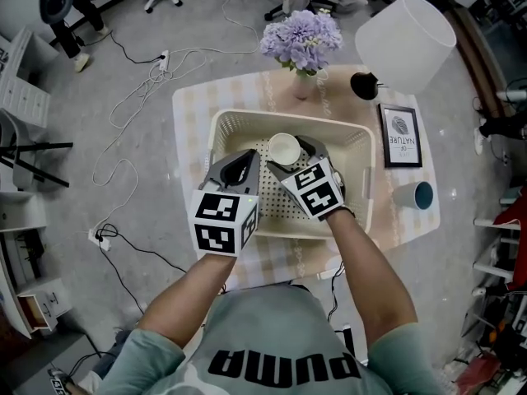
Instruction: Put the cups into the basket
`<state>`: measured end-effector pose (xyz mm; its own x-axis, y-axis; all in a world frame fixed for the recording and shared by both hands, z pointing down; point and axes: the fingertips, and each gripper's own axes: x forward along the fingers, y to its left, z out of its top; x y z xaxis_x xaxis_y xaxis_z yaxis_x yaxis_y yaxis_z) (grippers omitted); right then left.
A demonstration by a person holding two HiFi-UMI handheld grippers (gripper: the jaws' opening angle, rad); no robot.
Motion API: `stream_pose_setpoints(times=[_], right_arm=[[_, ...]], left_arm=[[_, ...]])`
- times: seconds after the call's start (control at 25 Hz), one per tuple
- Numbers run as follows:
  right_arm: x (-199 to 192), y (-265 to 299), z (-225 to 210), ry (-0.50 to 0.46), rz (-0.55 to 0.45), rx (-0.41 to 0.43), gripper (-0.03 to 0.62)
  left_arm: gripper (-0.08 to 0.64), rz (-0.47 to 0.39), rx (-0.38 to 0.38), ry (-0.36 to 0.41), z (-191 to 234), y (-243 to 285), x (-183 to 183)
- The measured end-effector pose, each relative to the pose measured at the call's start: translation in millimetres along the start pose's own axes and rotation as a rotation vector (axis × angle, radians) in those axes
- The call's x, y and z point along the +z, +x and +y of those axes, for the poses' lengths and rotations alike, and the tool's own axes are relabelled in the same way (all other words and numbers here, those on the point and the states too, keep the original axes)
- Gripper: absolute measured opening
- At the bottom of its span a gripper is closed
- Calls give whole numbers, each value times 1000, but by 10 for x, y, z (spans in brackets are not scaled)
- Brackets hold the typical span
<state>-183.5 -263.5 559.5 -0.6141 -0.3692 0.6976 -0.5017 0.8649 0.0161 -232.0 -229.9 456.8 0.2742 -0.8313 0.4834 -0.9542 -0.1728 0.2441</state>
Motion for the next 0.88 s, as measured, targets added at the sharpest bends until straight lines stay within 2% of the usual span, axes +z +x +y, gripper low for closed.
stream_pose_setpoints(times=[0.44, 0.76, 0.84, 0.88], right_arm=[[93, -431, -24, 3, -63, -34, 344], [387, -1134, -134, 18, -220, -145, 342], [448, -1314, -117, 18, -248, -166, 310], [468, -1409, -107, 20, -264, -180, 271]], left_arm=[[2, -29, -29, 43, -266, -158, 94], [2, -56, -70, 86, -677, -311, 116], [2, -62, -84, 98, -790, -355, 113], [2, -65, -89, 103, -848, -381, 110]])
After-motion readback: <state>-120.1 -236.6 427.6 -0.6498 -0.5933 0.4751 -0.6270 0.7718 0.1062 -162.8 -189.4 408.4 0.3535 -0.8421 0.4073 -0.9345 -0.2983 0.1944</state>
